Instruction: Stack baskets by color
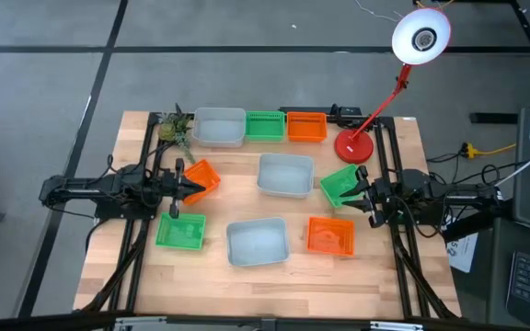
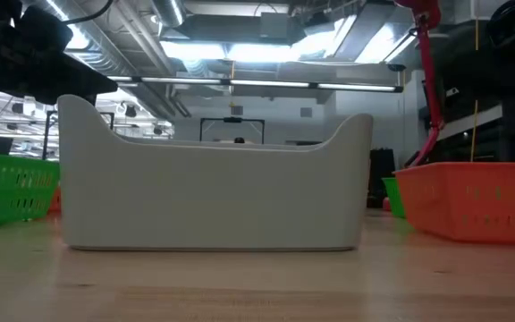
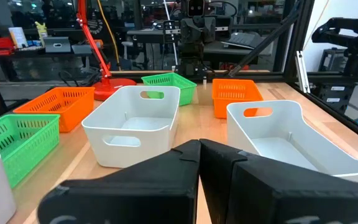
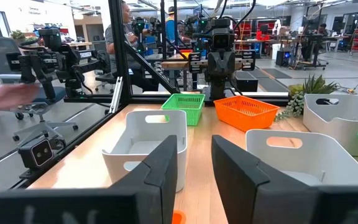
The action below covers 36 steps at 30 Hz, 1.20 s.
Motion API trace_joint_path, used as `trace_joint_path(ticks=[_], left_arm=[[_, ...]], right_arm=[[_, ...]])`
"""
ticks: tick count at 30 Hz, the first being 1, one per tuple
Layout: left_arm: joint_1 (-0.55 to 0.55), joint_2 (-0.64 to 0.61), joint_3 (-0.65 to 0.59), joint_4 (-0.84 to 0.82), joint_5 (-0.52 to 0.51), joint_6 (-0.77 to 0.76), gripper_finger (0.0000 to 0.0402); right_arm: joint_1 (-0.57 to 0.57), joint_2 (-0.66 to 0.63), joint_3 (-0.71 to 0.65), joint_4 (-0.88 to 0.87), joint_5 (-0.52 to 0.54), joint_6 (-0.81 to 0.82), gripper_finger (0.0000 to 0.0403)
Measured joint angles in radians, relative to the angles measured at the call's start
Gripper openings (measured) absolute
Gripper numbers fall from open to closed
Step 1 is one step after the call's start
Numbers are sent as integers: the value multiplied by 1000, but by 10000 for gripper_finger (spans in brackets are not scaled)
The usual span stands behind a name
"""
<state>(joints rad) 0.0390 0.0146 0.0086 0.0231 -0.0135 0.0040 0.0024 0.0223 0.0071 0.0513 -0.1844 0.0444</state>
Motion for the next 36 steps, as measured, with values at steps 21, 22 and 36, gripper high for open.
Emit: trace_joint_path(ticks=[21,22,36], left_arm=[[0,0,0,268,-140,-100,0],[0,0,0,277,-142,-73,0],[0,0,0,376,-195,31,0]], right_arm=[[0,0,0,52,112,117,100],[0,0,0,47,112,133,100],[0,21,66,488,35,53,100]])
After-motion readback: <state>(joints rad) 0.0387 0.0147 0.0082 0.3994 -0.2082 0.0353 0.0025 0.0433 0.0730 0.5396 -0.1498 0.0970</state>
